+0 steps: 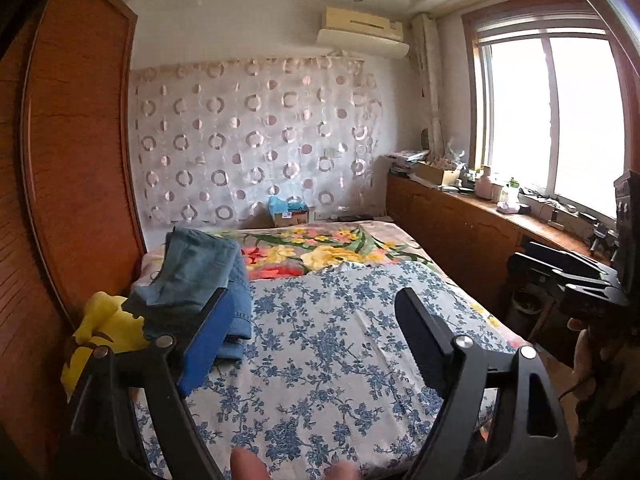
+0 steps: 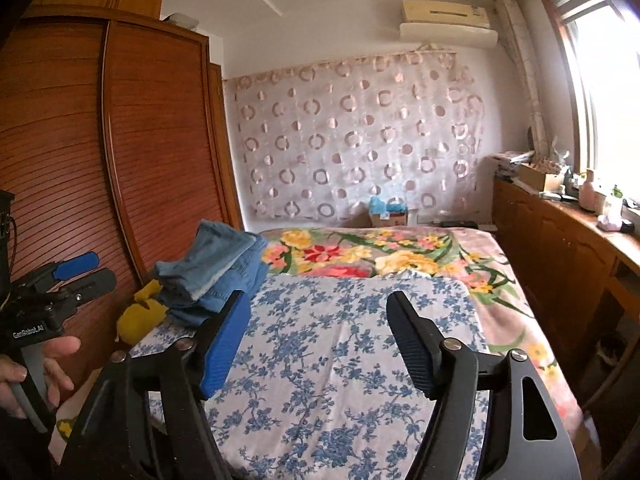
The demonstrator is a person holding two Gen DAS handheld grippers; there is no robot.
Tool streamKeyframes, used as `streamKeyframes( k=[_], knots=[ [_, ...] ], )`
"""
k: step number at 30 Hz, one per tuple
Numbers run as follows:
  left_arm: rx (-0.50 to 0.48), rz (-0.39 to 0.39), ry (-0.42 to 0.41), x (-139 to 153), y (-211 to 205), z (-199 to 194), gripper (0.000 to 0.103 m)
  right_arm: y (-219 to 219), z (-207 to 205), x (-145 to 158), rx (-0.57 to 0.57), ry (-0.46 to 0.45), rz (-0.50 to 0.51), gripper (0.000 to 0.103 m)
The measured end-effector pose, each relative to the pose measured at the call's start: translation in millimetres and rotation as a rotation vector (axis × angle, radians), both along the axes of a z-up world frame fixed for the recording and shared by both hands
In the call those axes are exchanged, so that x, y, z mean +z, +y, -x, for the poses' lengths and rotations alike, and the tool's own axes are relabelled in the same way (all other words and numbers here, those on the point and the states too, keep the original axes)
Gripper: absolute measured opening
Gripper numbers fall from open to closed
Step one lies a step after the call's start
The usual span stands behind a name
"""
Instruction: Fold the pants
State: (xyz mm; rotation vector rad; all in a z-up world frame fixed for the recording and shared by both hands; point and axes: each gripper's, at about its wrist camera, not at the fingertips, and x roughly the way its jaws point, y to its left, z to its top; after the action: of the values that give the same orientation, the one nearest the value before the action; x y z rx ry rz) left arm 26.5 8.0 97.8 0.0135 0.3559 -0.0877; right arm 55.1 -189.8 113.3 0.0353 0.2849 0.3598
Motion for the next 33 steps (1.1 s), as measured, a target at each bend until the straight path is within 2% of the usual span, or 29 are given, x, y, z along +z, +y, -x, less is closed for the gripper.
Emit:
streamKeyframes(
  k=[3,7,16,33],
  knots=[
    [0.040,-0.019,-0.005,1,-2,3,0.083,2,9,-4,-0.019,-0.014,-0.008,0.074],
    [0.026,0.015,-0.007,1,1,9,0.083,5,23,-9,-0.036,-0.031,-0.015,0.074],
    [0.064,-0.003,0.006,-3,3,15,0.083,11,39,-17,-0.062,-0.044,-0.009,0.074],
    [0.071,-0.009,0.013,-5,3,15,0.083,4,36,-13,-0.055,-0.031,0.009,0.074]
  ],
)
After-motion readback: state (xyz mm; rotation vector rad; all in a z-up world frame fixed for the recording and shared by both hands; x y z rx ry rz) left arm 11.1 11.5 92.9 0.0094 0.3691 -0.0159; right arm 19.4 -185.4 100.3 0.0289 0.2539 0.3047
